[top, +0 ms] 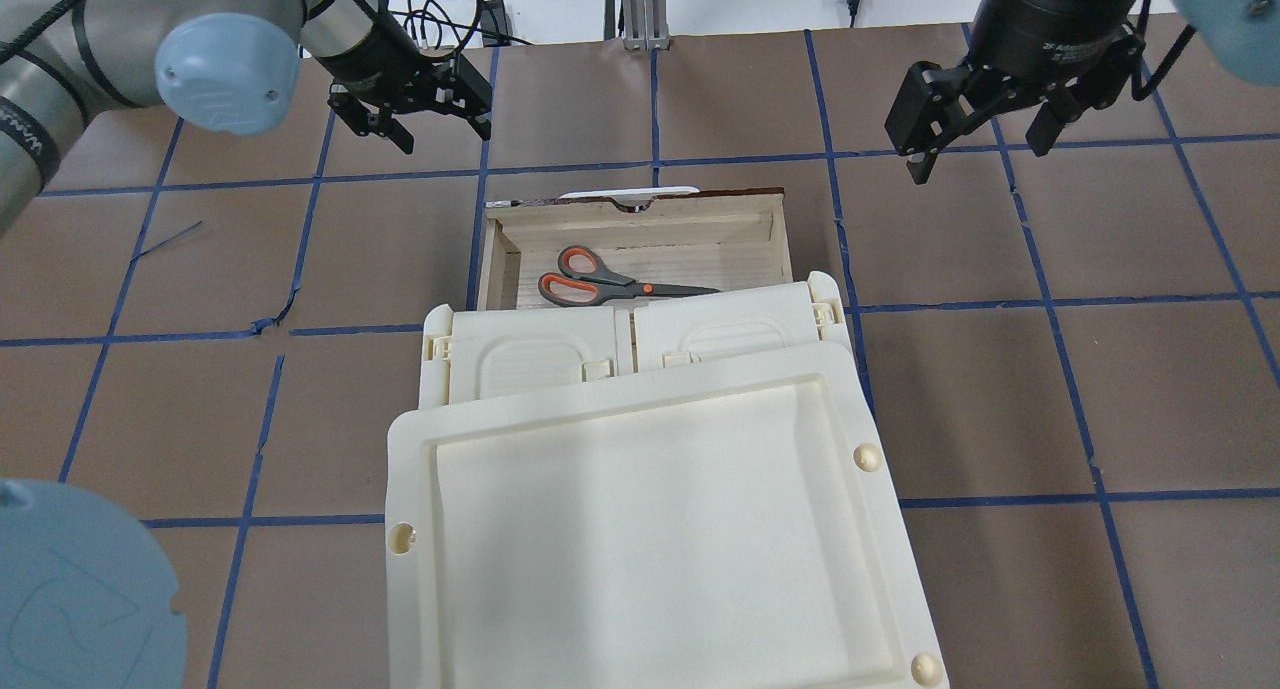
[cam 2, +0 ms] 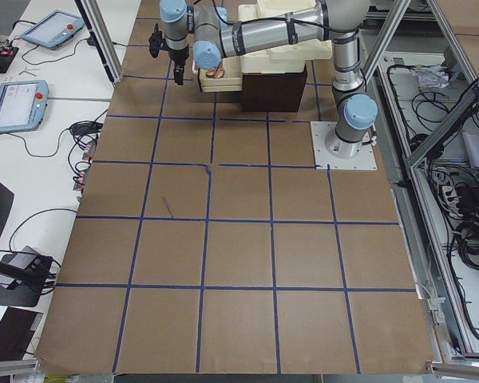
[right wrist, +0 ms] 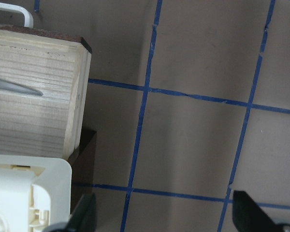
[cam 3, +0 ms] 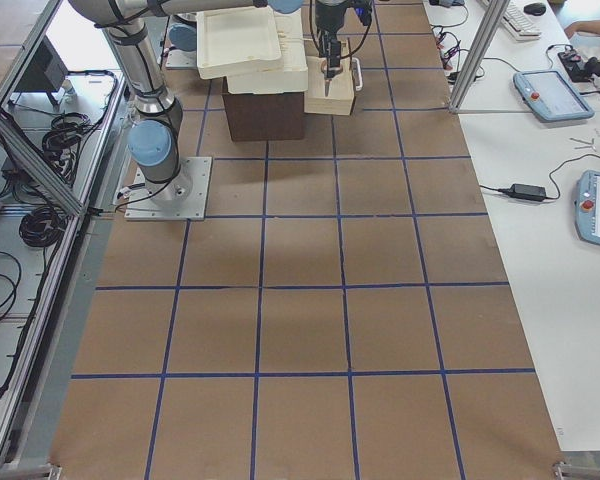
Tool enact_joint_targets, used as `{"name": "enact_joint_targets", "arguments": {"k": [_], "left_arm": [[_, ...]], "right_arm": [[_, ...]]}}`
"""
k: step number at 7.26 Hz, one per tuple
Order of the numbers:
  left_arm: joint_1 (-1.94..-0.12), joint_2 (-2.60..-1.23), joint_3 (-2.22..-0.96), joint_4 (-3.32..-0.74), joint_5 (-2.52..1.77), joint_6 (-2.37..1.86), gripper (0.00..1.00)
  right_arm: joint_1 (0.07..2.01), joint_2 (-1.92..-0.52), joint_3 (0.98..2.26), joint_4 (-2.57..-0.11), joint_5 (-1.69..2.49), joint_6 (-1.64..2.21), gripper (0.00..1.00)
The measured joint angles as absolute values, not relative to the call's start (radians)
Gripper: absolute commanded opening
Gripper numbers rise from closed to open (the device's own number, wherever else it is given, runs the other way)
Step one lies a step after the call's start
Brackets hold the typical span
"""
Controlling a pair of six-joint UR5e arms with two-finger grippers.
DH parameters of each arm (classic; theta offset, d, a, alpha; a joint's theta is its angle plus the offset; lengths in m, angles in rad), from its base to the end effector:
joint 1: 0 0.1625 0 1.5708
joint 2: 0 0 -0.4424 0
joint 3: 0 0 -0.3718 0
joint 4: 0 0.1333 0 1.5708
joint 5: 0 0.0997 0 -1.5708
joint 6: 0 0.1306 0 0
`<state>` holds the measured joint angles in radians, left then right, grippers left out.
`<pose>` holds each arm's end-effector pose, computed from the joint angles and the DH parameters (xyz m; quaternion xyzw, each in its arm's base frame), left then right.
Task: Put scissors in drawer and close it
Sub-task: 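Raise the right gripper away from the drawer while the left arm moves toward the drawer, then lower the left gripper to the drawer's front edge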
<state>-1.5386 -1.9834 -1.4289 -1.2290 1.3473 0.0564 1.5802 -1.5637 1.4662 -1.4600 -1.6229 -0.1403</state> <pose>-0.1414 -0.6490 0.3484 -0.0160 -0.9930 0.0402 0.1098 0.1309 -0.4699 0.5093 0.0749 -0.9968 -0.0083 0.0256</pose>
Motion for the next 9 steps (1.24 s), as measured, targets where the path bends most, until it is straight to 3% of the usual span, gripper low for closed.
{"name": "enact_joint_targets", "arguments": {"k": [9], "left_arm": [[-1.545, -2.026, -1.47, -1.336, 1.348, 0.031, 1.0]], "right_arm": [[1.581, -1.574, 1.514, -1.479, -1.604, -0.092, 1.0]]}}
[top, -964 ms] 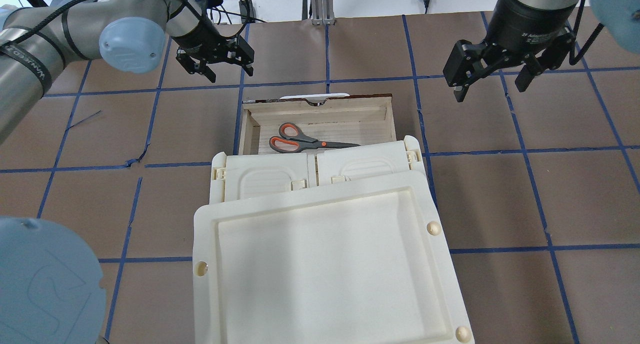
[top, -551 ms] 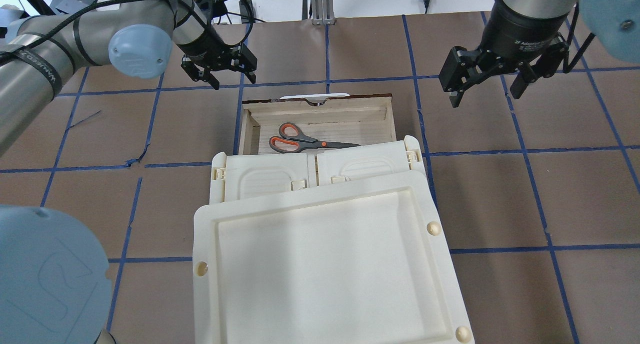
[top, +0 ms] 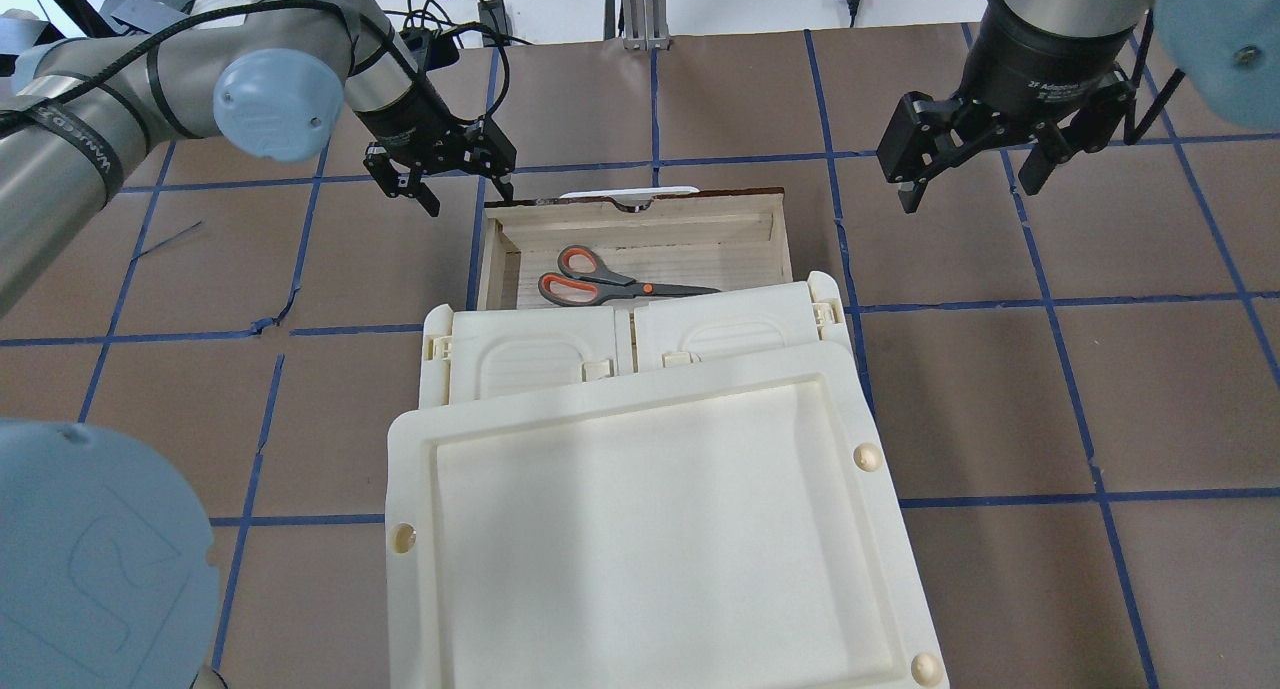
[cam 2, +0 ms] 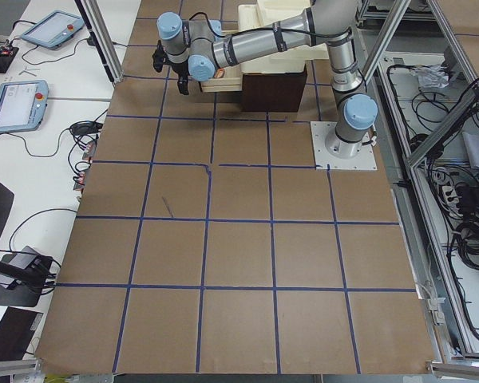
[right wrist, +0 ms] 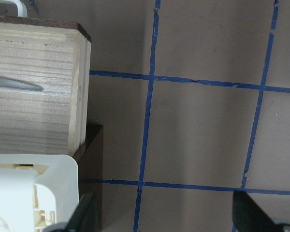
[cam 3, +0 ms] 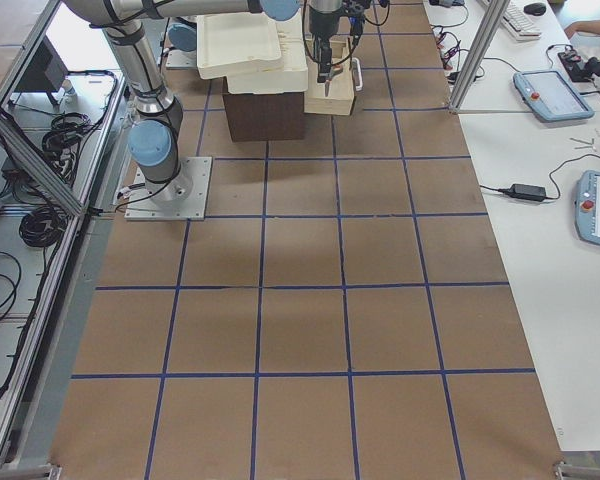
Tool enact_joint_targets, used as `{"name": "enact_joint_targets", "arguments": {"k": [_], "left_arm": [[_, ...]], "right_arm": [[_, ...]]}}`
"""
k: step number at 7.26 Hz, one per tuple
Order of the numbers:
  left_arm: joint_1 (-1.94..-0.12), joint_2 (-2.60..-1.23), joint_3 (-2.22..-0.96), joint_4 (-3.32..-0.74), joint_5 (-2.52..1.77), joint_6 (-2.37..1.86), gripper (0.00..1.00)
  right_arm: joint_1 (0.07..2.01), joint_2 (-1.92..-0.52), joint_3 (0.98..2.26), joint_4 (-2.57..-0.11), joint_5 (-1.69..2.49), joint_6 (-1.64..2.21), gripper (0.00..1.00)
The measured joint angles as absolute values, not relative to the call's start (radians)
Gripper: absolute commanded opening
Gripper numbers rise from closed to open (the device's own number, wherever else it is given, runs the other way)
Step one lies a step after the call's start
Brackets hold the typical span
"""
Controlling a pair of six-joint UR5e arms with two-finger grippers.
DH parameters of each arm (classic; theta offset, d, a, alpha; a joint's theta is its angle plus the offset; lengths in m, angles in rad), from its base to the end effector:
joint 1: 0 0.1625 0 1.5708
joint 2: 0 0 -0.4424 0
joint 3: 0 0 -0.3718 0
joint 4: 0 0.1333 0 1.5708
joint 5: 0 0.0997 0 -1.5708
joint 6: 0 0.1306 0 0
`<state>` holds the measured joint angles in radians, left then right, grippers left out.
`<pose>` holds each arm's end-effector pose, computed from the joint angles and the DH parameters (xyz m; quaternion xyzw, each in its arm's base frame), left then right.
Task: Put scissors in drawer and close it
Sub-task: 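Lower the left gripper to the drawer's front edge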
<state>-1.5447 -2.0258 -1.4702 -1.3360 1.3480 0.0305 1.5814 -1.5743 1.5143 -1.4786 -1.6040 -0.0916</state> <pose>-0.1457 -0.6309 0.2925 0.0045 -0.9920 -0.0562 0.1126 0.1339 -0.4636 0.4935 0.0513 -0.9984 -0.0168 0.0159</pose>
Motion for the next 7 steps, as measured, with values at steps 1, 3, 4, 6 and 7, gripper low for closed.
{"name": "enact_joint_targets", "arguments": {"k": [1, 3, 4, 6, 7], "left_arm": [[-1.545, -2.023, -1.479, -1.349, 1.347, 0.026, 1.0], [-1.545, -2.006, -1.486, -1.433, 1.349, 0.022, 1.0], [-1.545, -1.989, -1.487, -1.483, 1.351, 0.022, 1.0], [-1.545, -1.962, -1.487, -1.557, 1.354, 0.022, 1.0], [-1.545, -1.956, -1.489, -1.581, 1.355, 0.021, 1.0]], "right_arm": [[1.581, -1.576, 1.511, -1.478, -1.606, -0.092, 1.0], [1.58, -1.579, 1.512, -1.478, -1.608, -0.092, 1.0], [1.58, -1.58, 1.512, -1.478, -1.605, -0.091, 1.0], [1.58, -1.58, 1.512, -1.479, -1.607, -0.091, 1.0], [1.579, -1.58, 1.514, -1.479, -1.607, -0.091, 1.0]]}}
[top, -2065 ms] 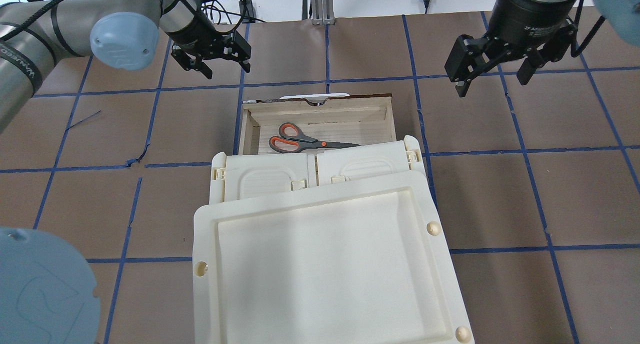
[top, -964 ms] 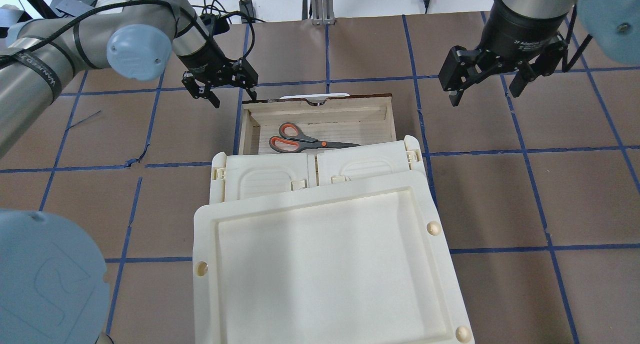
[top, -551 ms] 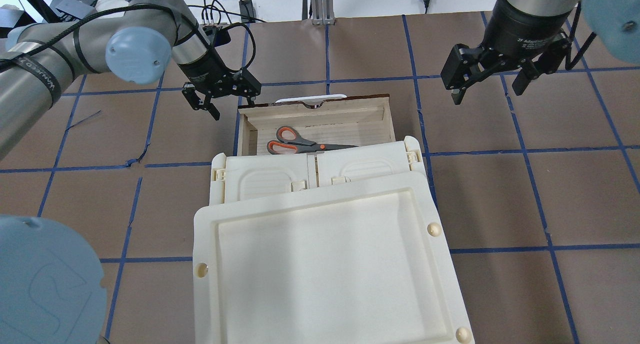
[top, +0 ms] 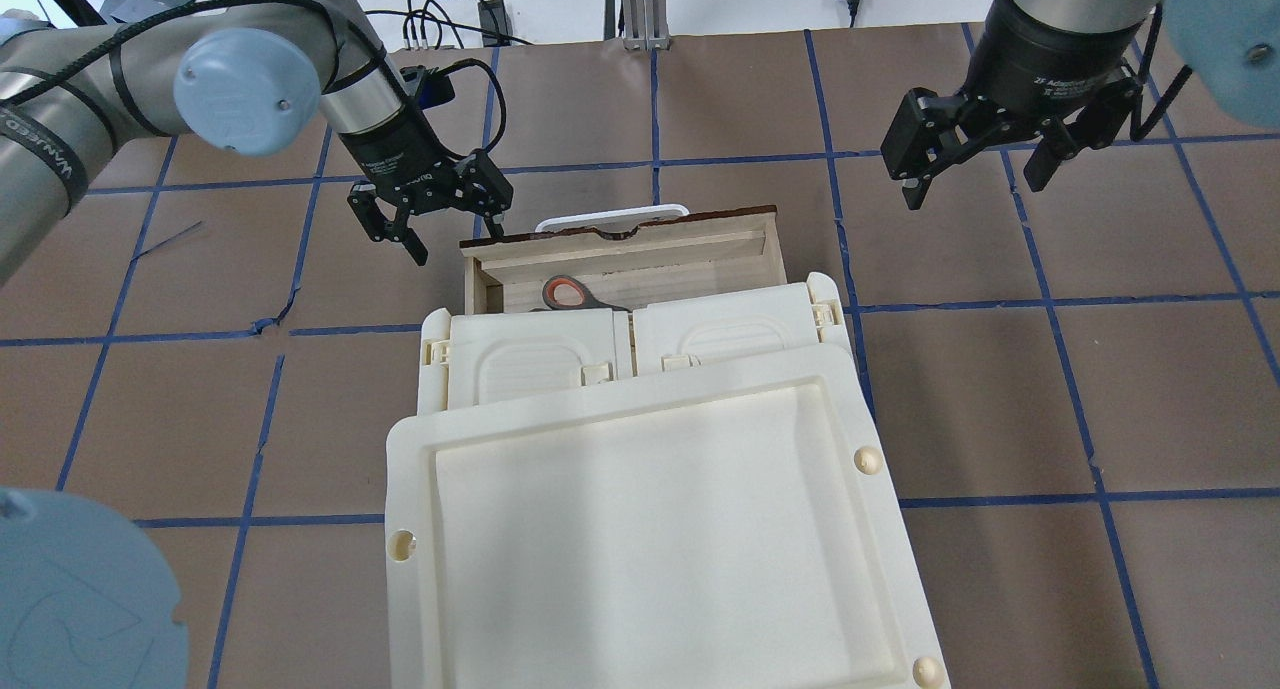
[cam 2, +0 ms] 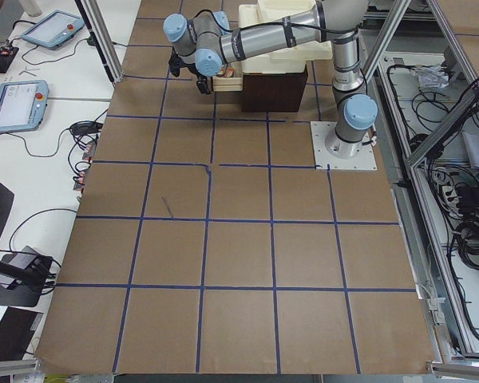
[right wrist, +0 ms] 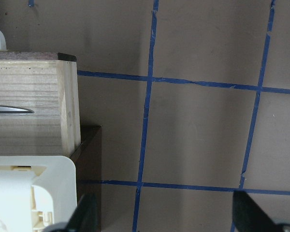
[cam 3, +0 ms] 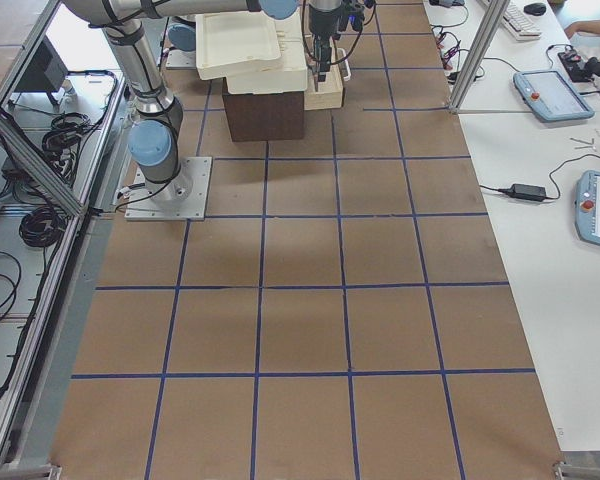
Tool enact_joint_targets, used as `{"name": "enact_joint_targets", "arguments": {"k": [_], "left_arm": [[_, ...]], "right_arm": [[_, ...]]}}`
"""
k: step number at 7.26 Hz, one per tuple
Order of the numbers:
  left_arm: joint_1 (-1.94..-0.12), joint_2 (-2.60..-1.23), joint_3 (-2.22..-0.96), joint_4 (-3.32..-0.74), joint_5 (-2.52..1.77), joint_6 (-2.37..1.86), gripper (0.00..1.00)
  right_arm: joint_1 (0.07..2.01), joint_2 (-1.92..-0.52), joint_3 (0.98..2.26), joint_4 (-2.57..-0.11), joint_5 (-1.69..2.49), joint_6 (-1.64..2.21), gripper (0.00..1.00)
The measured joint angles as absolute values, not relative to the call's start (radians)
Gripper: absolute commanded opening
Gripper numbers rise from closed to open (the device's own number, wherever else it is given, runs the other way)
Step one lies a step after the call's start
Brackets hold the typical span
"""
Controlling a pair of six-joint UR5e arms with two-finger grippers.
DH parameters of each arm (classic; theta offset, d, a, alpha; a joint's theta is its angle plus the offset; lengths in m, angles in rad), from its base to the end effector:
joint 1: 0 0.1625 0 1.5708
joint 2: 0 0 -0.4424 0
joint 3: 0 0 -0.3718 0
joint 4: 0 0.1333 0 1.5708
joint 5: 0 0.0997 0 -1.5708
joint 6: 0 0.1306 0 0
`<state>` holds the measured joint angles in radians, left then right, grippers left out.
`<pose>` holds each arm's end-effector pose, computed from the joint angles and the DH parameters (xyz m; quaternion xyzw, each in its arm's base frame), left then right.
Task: Put scissors in drawer and close it
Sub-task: 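Lower the left gripper to the drawer's front edge, then push the drawer shut with the left gripper, away from the robot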
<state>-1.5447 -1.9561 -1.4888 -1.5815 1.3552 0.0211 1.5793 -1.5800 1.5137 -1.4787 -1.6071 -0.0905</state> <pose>-0.1461 -0.5805 0.3093 0.0193 -0.9819 -0.1529 0.1099 0.1325 -0.4621 0.4965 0.0497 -0.9985 -0.0136 0.0176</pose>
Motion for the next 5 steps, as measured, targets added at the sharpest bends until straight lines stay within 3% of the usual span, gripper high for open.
{"name": "enact_joint_targets", "arguments": {"k": [5], "left_arm": [[-1.545, -1.935, -1.53, -1.628, 1.357, 0.012, 1.0]], "right_arm": [[1.58, -1.579, 1.515, -1.479, -1.607, -0.091, 1.0]]}}
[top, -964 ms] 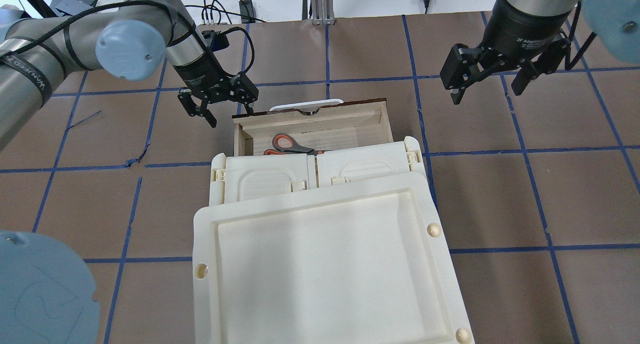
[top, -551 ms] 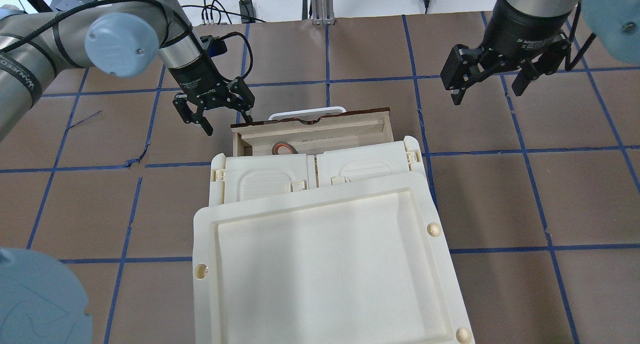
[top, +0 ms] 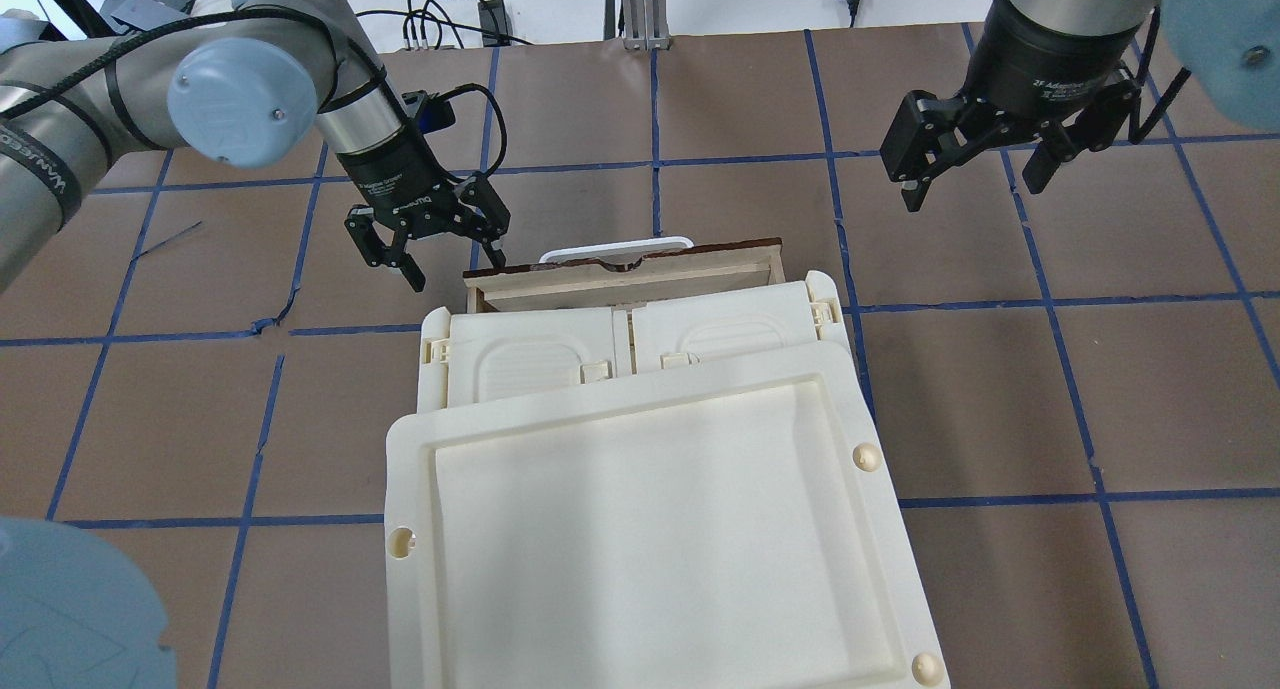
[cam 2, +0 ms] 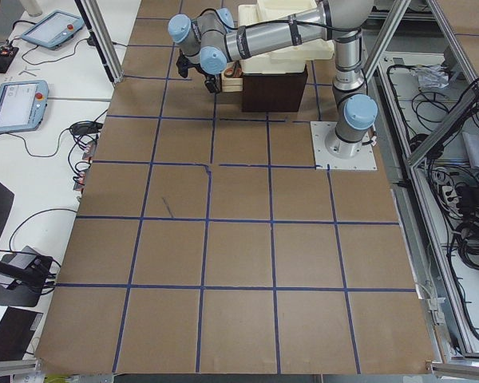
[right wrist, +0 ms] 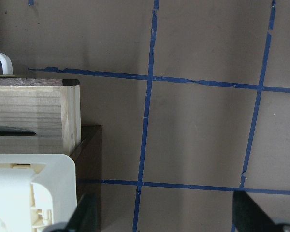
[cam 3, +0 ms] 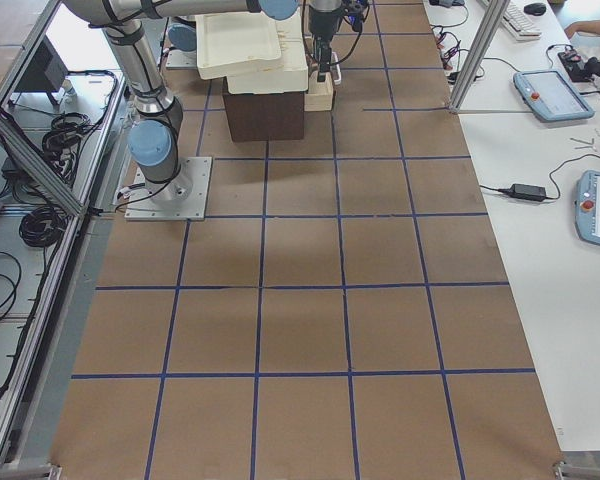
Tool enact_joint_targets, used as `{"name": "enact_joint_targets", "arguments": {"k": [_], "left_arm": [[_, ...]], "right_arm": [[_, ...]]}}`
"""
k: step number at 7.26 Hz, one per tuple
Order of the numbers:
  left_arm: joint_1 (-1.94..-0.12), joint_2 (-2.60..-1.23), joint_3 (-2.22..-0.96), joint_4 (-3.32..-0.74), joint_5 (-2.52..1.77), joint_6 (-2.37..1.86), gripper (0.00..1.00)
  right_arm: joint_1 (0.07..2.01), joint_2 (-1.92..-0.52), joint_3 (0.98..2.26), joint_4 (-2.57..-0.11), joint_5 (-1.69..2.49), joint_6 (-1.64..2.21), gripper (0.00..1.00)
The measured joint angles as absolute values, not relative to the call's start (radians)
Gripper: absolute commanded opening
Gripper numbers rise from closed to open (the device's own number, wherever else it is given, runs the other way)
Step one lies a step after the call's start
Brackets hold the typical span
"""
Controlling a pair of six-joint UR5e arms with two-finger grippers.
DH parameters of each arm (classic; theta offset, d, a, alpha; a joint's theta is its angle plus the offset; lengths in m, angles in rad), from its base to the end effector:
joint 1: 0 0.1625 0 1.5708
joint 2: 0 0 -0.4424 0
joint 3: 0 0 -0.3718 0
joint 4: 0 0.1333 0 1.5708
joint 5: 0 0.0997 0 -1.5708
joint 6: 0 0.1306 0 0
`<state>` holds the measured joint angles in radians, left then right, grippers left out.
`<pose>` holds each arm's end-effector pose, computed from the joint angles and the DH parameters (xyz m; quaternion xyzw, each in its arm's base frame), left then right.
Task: Put scissors in drawer and close it
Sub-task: 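Push the drawer shut with the left gripper, away from the robot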
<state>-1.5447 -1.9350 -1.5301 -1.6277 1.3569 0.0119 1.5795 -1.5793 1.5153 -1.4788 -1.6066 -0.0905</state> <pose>-0.1465 -0.5593 0.3022 0.0271 -0.9762 -0.1860 0.1084 0.1327 -0.4621 0.4954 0.0498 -0.9985 -0.0147 0.0173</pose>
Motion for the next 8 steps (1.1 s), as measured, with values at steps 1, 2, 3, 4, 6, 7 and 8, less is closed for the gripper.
{"name": "enact_joint_targets", "arguments": {"k": [1, 2, 3, 4, 6, 7, 8], "left_arm": [[-1.545, -1.935, -1.534, -1.645, 1.357, 0.003, 1.0], [-1.545, -1.934, -1.536, -1.669, 1.358, -0.003, 1.0], [-1.545, -1.934, -1.537, -1.694, 1.36, -0.007, 1.0], [-1.545, -1.933, -1.537, -1.715, 1.36, -0.014, 1.0], [-1.545, -1.933, -1.537, -1.755, 1.36, -0.04, 1.0], [-1.545, -1.932, -1.537, -1.783, 1.36, -0.053, 1.0], [-1.545, -1.932, -1.538, -1.805, 1.359, -0.058, 1.0]], "right_arm": [[1.58, -1.58, 1.515, -1.479, -1.606, -0.091, 1.0], [1.58, -1.58, 1.515, -1.479, -1.605, -0.091, 1.0], [1.58, -1.58, 1.515, -1.479, -1.605, -0.091, 1.0], [1.58, -1.58, 1.515, -1.479, -1.605, -0.091, 1.0], [1.58, -1.58, 1.514, -1.478, -1.608, -0.09, 1.0], [1.579, -1.58, 1.514, -1.477, -1.609, -0.09, 1.0], [1.579, -1.58, 1.515, -1.477, -1.609, -0.09, 1.0]]}}
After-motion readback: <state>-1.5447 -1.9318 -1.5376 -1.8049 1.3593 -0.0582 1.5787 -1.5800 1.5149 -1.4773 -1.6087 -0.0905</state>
